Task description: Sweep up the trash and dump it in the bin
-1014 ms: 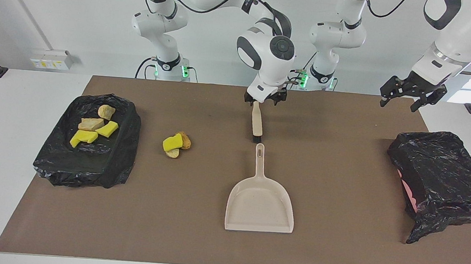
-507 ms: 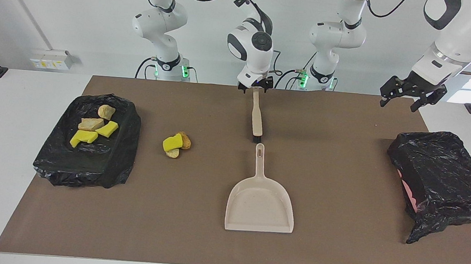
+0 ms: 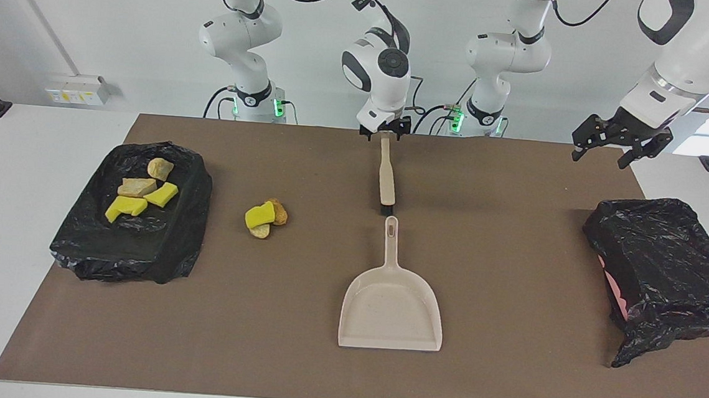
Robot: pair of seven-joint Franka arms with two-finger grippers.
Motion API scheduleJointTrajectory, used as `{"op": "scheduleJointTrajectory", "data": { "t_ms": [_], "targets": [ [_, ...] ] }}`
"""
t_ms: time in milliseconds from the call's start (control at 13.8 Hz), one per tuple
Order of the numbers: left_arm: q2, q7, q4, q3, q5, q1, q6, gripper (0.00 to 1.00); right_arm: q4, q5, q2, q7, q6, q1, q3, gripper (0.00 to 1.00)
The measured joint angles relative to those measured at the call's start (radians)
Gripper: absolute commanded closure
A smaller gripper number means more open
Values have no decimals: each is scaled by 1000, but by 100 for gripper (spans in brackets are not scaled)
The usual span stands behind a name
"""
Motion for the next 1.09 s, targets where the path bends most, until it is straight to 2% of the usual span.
{"op": "scheduleJointTrajectory", "data": {
  "t_ms": [362, 507, 652, 870, 1087],
  "targets": [
    [1, 1, 0, -20, 0, -6, 36, 0, 14, 0, -2, 38, -11, -1, -8, 100],
    [9, 0, -1, -33, 0, -22, 44, 0, 37, 0, -22, 41, -75, -18, -20, 100],
    [32, 0, -3, -35, 0, -51, 69, 0, 67, -2, -86, 32, -186, -79, -24, 100],
    [97, -13, -5, -38, -1, -107, 144, 0, 81, -3, -246, -76, -415, -214, -29, 100],
    [166, -61, -6, -40, -1, -181, 227, 0, 78, -13, -362, -213, -547, -353, -32, 100]
  ]
}}
